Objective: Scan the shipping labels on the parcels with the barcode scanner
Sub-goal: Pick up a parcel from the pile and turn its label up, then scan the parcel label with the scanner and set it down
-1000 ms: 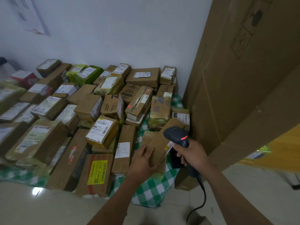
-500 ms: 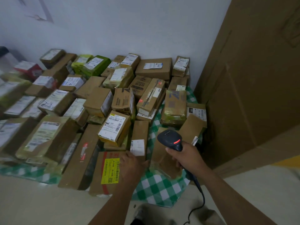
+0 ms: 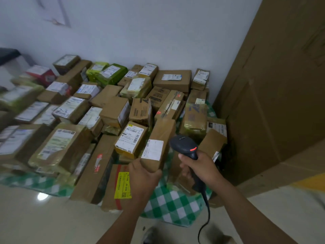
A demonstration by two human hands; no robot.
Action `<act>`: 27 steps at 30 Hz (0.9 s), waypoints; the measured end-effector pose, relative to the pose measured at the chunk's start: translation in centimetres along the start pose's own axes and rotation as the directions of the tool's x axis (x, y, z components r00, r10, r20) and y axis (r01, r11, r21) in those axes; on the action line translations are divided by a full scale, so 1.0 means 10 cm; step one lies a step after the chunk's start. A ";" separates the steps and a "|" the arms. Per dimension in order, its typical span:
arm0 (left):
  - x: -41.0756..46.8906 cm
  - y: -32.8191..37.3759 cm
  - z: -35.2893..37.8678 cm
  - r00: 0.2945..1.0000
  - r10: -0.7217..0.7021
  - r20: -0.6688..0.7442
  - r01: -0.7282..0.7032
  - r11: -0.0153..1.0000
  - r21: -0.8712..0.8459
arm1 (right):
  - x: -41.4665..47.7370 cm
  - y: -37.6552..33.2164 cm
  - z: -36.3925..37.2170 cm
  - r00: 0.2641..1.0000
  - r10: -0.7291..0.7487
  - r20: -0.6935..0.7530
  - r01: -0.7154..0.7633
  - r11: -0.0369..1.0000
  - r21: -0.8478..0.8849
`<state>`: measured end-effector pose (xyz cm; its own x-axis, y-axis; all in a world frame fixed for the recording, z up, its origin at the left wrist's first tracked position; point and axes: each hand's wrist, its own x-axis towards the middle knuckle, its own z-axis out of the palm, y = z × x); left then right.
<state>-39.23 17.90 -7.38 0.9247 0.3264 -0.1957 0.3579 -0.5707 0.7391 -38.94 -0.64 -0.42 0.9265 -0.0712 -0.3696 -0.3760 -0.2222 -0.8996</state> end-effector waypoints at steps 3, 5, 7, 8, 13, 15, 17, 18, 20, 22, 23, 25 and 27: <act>-0.07 0.21 -0.18 0.994 0.099 -0.039 -0.106 0.972 -0.209 | -0.02 -0.17 0.07 0.998 -0.032 0.051 0.017 0.965 0.263; -0.11 0.36 -0.28 0.988 0.156 0.003 -0.147 0.935 -0.323 | -0.06 -0.26 0.11 0.997 -0.052 0.055 0.028 0.931 0.364; -0.13 0.48 -0.38 0.978 0.197 0.063 -0.156 0.903 -0.400 | -0.10 -0.32 0.12 0.997 -0.069 0.031 0.049 0.900 0.433; -0.14 0.54 -0.44 0.970 0.229 0.083 -0.172 0.884 -0.436 | -0.11 -0.34 0.11 0.996 -0.082 0.016 0.065 0.885 0.461; -0.04 0.69 -0.63 0.921 0.300 0.251 -0.097 0.796 -0.597 | -0.12 -0.34 0.02 0.994 -0.106 -0.011 0.094 0.821 0.563; 0.01 0.72 -0.65 0.924 0.267 0.274 -0.067 0.817 -0.572 | -0.14 -0.36 0.01 0.994 -0.109 -0.027 0.106 0.824 0.557; 0.06 0.76 -0.68 0.936 0.222 0.272 -0.052 0.854 -0.517 | -0.15 -0.36 0.02 0.992 -0.129 -0.012 0.113 0.812 0.573; 0.10 0.78 -0.69 0.938 0.221 0.266 -0.068 0.871 -0.486 | -0.15 -0.37 0.02 0.989 -0.145 0.004 0.116 0.808 0.578; 0.15 0.82 -0.73 0.944 0.244 0.224 -0.143 0.910 -0.389 | -0.18 -0.41 0.03 0.985 -0.173 0.020 0.136 0.833 0.536; 0.19 0.84 -0.79 0.952 0.273 0.135 -0.240 0.945 -0.223 | -0.19 -0.45 0.03 0.982 -0.189 0.017 0.160 0.876 0.455; 0.22 0.84 -0.82 0.954 0.290 0.081 -0.277 0.951 -0.137 | -0.19 -0.46 0.03 0.981 -0.192 0.015 0.169 0.896 0.411; 0.29 0.82 -0.88 0.942 0.336 -0.017 -0.336 0.942 -0.006 | -0.19 -0.48 0.02 0.979 -0.201 0.015 0.187 0.935 0.302; 0.36 0.81 -0.96 0.914 0.392 -0.100 -0.383 0.918 0.099 | -0.20 -0.50 -0.01 0.977 -0.212 0.024 0.205 0.963 0.173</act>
<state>-34.26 21.70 4.15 0.9730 0.1500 0.1753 -0.0127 -0.7239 0.6898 -38.87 0.54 4.85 0.9845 0.0013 -0.1756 -0.1752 -0.0604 -0.9827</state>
